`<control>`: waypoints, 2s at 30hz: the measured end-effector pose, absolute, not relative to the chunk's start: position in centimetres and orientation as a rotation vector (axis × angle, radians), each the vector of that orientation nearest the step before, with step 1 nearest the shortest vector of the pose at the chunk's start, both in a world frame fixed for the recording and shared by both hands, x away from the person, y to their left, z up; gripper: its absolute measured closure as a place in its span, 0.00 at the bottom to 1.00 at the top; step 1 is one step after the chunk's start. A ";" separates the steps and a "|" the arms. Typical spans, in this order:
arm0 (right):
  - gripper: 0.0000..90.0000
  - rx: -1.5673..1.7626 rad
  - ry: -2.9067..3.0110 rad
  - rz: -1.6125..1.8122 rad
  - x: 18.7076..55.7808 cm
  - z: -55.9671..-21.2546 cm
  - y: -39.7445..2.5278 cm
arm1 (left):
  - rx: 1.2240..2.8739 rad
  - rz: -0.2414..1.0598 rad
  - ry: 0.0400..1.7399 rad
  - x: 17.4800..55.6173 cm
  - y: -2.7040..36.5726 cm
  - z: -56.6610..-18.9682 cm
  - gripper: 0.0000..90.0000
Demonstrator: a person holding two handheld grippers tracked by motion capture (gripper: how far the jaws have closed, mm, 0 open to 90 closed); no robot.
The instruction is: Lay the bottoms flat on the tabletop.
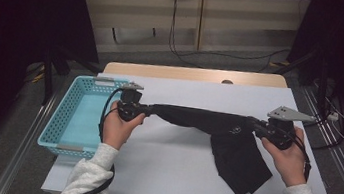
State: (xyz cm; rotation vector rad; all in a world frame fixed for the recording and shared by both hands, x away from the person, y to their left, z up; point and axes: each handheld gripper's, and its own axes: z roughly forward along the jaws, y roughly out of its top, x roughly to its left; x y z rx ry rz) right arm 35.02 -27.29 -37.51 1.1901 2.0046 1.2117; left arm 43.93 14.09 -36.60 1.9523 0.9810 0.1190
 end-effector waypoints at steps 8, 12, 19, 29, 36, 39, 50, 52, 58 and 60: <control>0.97 1.167 2.010 1.234 34.3 -37.4 -26.8 | 1.963 0.109 0.971 43.1 14.8 -36.7 0.95; 0.97 1.141 2.031 1.218 33.9 -37.9 -26.2 | 1.975 0.100 0.983 43.0 15.3 -37.3 0.95; 0.97 1.200 2.020 1.218 34.7 -39.5 -26.6 | 1.987 0.084 0.988 43.3 14.6 -38.2 0.95; 0.97 1.238 2.042 1.213 37.8 -39.0 -27.0 | 1.955 0.053 1.031 46.7 14.1 -37.2 0.95; 0.97 1.274 2.116 1.147 42.8 -38.1 -27.0 | 1.974 0.029 1.105 50.9 13.2 -35.8 0.95; 0.98 1.319 2.108 1.108 46.9 -36.7 -26.7 | 1.935 0.117 1.119 53.9 12.7 -34.0 0.95; 0.39 1.406 1.905 0.952 48.9 -37.9 -25.0 | 1.928 0.195 1.151 54.2 12.2 -39.1 0.25; 0.38 1.364 1.974 0.945 46.3 -39.4 -25.3 | 1.966 0.197 1.127 52.9 12.4 -40.2 0.25; 0.33 1.337 2.054 0.972 39.8 -41.3 -26.5 | 2.001 0.207 1.069 49.0 13.1 -41.3 0.20; 0.33 1.340 2.055 0.968 37.6 -41.9 -26.7 | 2.009 0.203 1.052 47.7 13.1 -41.6 0.19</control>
